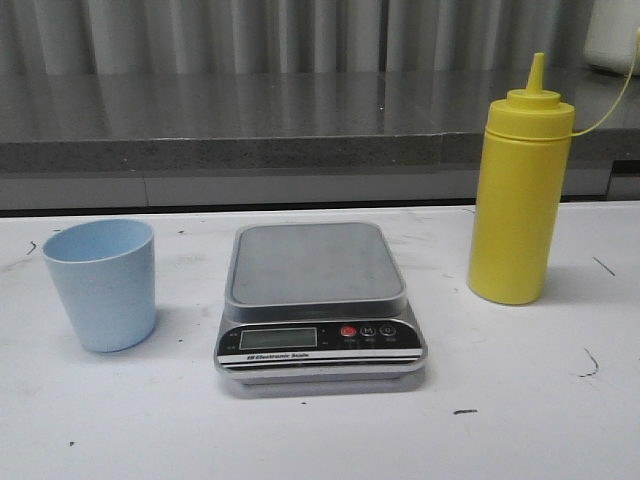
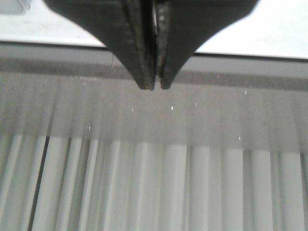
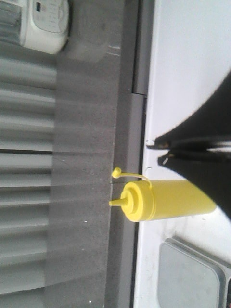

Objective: Pour seasoning into cup on scale with both arms

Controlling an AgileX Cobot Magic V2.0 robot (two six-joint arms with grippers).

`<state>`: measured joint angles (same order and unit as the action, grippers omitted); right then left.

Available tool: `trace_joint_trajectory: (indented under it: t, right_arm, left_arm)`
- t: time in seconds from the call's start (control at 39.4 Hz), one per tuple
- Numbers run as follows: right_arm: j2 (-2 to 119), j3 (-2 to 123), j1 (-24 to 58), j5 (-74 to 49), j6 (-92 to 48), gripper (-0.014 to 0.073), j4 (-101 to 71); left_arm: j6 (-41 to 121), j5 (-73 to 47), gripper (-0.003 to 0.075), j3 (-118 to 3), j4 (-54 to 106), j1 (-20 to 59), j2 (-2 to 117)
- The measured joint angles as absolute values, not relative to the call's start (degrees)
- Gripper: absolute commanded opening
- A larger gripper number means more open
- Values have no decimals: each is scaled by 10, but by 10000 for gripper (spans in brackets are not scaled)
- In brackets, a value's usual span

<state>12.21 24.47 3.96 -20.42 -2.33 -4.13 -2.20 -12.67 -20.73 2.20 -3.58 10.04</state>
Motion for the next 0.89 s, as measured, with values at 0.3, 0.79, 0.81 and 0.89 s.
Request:
trace_joint_trajectory:
  t: [0.3,0.79,0.81,0.89]
  right_arm:
    - [208,284,40,-229,-22,152,-47]
    - [208,284,40,-229,-22,632,-47]
    - [208,284,40,-229,-22,632,-47]
    - [208,284,40,-229,-22,632,-47]
  left_arm:
    - [-22,-156,119,-224,22,-36,163]
    - [-22,-144,524,-226,43,-36,172]
    - [-22,-144,522,-228,44,-36,180]
    - [-22,-144,523,-250,47,-27,230]
